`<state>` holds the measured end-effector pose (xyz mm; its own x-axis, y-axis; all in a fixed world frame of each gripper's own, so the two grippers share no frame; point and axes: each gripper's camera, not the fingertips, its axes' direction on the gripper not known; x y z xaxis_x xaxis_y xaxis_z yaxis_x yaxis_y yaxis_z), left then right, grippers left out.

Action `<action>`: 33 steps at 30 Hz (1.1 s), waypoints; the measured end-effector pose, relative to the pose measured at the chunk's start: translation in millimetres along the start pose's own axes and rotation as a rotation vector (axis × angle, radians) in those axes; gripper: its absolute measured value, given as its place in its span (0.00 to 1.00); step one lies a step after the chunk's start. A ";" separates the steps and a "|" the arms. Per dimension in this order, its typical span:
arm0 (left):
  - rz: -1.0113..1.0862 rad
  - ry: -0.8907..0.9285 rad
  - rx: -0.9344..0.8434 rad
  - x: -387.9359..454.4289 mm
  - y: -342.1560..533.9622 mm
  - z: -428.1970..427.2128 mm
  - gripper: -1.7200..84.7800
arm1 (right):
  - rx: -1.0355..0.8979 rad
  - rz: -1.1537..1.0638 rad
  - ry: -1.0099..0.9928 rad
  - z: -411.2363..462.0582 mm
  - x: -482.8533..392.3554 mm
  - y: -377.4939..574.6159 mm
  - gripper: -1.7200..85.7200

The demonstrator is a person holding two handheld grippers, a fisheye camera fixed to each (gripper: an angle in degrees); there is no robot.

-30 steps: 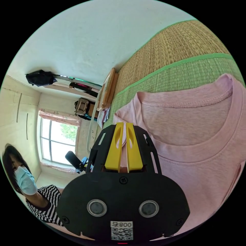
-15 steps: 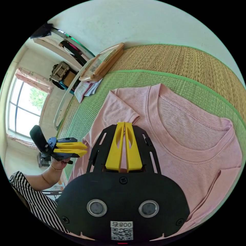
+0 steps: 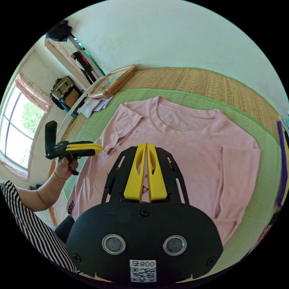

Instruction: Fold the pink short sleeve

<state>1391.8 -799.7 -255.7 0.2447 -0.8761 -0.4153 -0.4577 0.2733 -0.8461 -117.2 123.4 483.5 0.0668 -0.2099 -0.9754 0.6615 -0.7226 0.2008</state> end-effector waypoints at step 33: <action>-0.112 -0.216 0.027 90.3 65.9 -132.5 0.04 | 0.106 0.434 0.298 -157.7 137.9 301.5 0.02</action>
<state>1270.5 -913.5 -304.7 0.4713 -0.7969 -0.3778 -0.3948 0.1924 -0.8984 209.2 -19.5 395.2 0.5371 -0.3188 -0.7810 0.4479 -0.6767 0.5843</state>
